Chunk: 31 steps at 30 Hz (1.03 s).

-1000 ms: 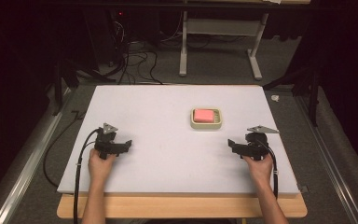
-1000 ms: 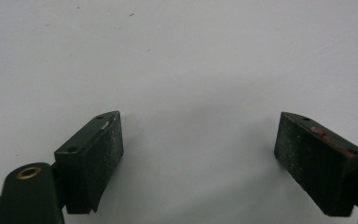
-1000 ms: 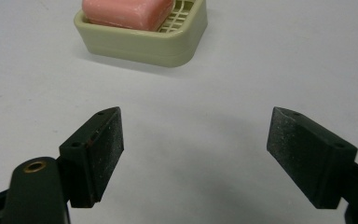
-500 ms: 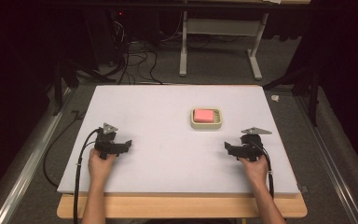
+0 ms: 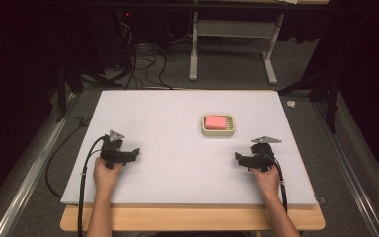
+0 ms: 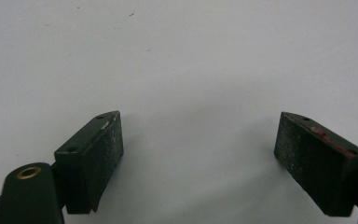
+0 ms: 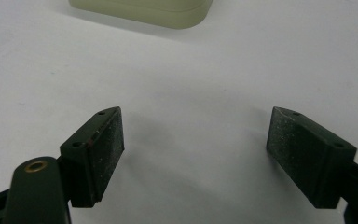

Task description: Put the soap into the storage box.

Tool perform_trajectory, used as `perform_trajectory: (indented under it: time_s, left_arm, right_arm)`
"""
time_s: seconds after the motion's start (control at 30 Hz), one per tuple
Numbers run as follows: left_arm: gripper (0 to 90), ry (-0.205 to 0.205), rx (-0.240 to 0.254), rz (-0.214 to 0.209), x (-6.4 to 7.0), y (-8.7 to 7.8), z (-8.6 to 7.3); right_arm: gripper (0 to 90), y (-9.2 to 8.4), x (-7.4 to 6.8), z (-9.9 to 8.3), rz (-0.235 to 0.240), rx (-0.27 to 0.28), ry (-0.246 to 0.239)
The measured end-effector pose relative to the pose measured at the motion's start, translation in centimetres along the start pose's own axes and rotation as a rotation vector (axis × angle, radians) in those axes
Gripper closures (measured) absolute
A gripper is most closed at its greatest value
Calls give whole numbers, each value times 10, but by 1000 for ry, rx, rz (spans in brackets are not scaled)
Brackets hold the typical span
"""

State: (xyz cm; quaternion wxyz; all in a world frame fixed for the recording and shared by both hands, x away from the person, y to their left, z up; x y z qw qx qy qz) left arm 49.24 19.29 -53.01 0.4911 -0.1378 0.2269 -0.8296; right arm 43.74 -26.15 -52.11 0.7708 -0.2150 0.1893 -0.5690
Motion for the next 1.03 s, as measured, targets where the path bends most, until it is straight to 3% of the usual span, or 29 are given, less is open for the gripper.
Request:
perform_trajectory:
  time_s: [0.33, 1.03]
  left_arm:
    - [159, 0, 0, -1, 0, 0, 0]
    - [159, 0, 1, 1, 0, 0, 0]
  right_arm:
    - [193, 5, -5, -1, -31, -3, -58]
    - [189, 5, -5, -2, -30, 5, -54]
Point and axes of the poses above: each handheld gripper's, and its own axes: y roughly forward along the jaws, z roughly out of its top, x roughly to its right, the point moved 6 cm from there along y, roughly forward along the jaws, and after that the axes turned 12 degrees about x, right-handed, at the moved point
